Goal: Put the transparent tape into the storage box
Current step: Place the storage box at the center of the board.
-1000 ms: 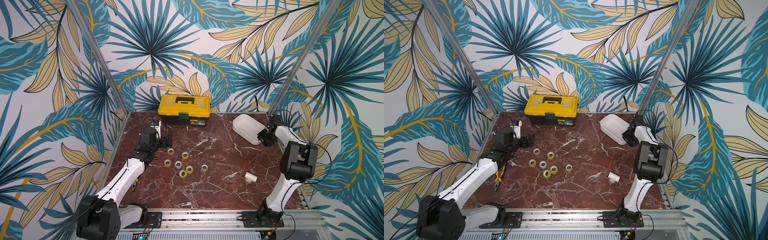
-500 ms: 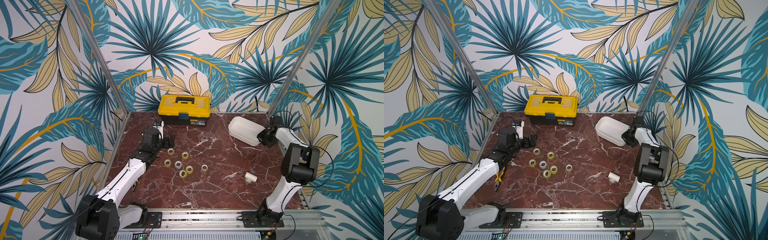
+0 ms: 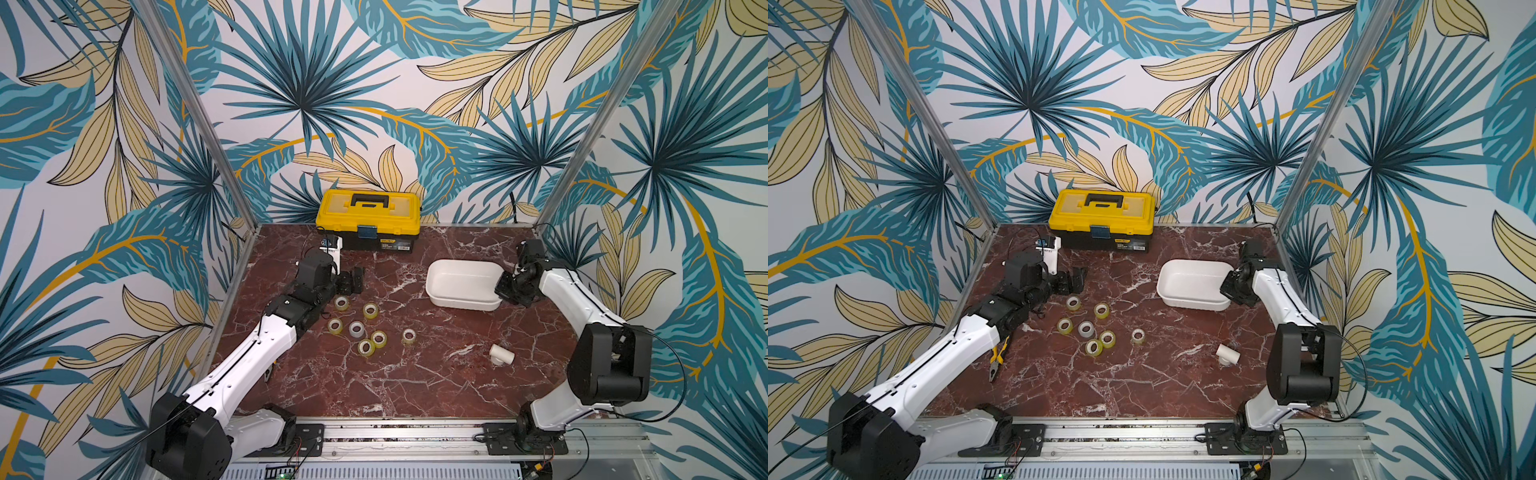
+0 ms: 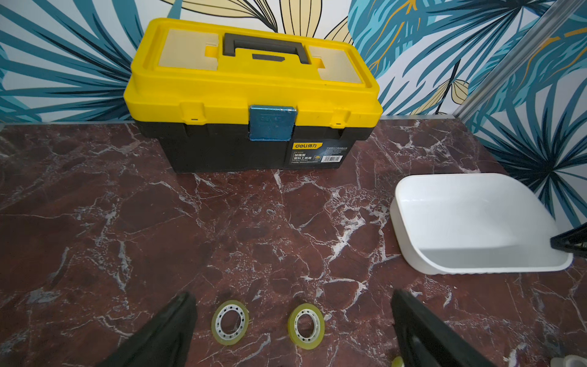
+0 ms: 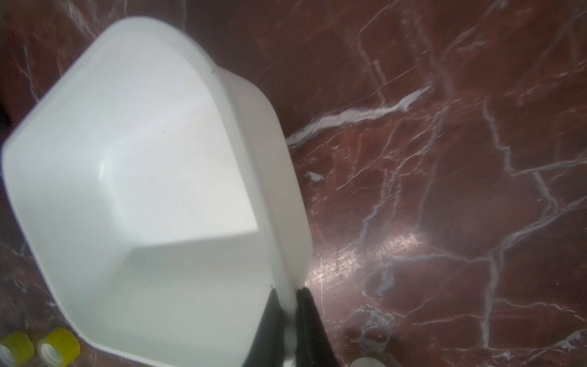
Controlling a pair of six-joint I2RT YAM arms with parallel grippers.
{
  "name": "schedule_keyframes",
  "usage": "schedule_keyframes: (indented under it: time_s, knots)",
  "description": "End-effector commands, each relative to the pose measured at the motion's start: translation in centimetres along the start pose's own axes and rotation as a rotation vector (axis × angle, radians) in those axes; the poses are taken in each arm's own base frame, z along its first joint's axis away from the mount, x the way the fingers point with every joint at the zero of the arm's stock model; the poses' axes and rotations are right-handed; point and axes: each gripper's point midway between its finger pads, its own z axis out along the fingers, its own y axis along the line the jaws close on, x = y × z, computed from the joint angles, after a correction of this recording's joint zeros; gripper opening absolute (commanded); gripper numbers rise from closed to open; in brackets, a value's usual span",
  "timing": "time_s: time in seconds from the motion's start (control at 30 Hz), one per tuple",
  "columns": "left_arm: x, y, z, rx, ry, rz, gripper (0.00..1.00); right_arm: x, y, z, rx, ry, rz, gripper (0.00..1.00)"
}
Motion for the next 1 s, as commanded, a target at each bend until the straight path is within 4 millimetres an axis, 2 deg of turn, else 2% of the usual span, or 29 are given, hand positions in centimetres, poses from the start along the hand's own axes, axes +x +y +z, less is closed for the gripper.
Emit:
schedule_keyframes:
  time_s: [0.0,0.17,0.37,0.57,0.7,0.97]
  knots:
    - [0.5,-0.5,0.1,-0.014,0.030,-0.032,1.00,2.9,1.2,0.3,0.017,0.042,-0.116,0.00]
    - [2.4,-0.8,0.6,-0.002,0.054,-0.058,1.00,3.8,4.4,1.7,-0.018,0.017,-0.170,0.00]
    - [3.8,-0.7,1.0,-0.002,0.073,-0.077,1.00,3.6,6.6,3.0,-0.018,-0.008,-0.208,0.00]
    - [4.5,-0.5,1.2,-0.005,0.085,-0.085,1.00,4.7,9.3,3.9,-0.039,-0.001,-0.233,0.00]
    - [4.8,-0.5,1.2,-0.006,0.095,-0.080,1.00,5.2,9.5,4.0,-0.028,0.001,-0.220,0.00]
    - [5.1,-0.5,1.3,-0.004,0.101,-0.071,1.00,5.7,8.6,3.2,0.023,-0.019,-0.183,0.00]
